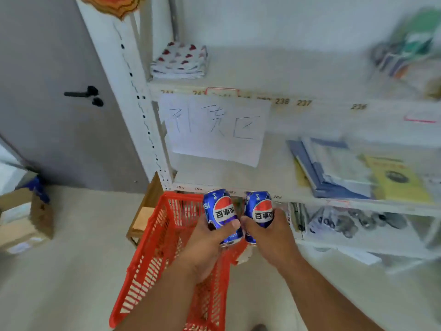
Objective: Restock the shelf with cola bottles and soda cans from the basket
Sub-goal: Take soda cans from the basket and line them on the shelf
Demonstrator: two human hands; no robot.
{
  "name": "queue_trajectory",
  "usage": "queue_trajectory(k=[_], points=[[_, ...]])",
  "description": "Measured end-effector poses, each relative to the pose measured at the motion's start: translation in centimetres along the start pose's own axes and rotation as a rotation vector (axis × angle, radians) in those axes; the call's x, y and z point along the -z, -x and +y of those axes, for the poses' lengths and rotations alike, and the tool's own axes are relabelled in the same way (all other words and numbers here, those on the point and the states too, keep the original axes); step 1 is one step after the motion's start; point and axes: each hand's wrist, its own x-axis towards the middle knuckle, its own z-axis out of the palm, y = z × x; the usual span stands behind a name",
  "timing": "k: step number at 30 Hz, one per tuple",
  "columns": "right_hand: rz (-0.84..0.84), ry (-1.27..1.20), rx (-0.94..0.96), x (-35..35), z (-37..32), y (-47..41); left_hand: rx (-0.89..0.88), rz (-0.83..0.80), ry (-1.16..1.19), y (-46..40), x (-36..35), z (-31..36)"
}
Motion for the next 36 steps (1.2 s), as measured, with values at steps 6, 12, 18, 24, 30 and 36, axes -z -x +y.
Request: queue_trajectory(k=[6,12,18,24,30,36], points=[[0.157,-0.29,-0.097,11.2,-0.4,5.6,-0.015,-0.189,-0.243,0.3,-9.7,-0.7],[0.318,-0.391,-0.111,23.2,2.4,11.9,0.028,-0.42,-0.319,2.5,-22.3,-3.3],[0.585,-0.473,-0.1,34.8,7.0,20.9,0.174,-0.701,-0.279,8.5,-35.4,-9.4],[0.793,-0.489,-0.115,45.7,12.1,32.1,0.18,-0.919,-0.42,17.4,-47.3,-17.1],[1.042,-0.508,-0.169,53.1,16.8,42.6,0.14,-1.122,-0.533,25.3,-57.0,-23.7],[1.379,-0.413,-0.197,57.9,20.6,50.1,0.068,-1.325,-0.697,31.7,-64.6,-28.7]])
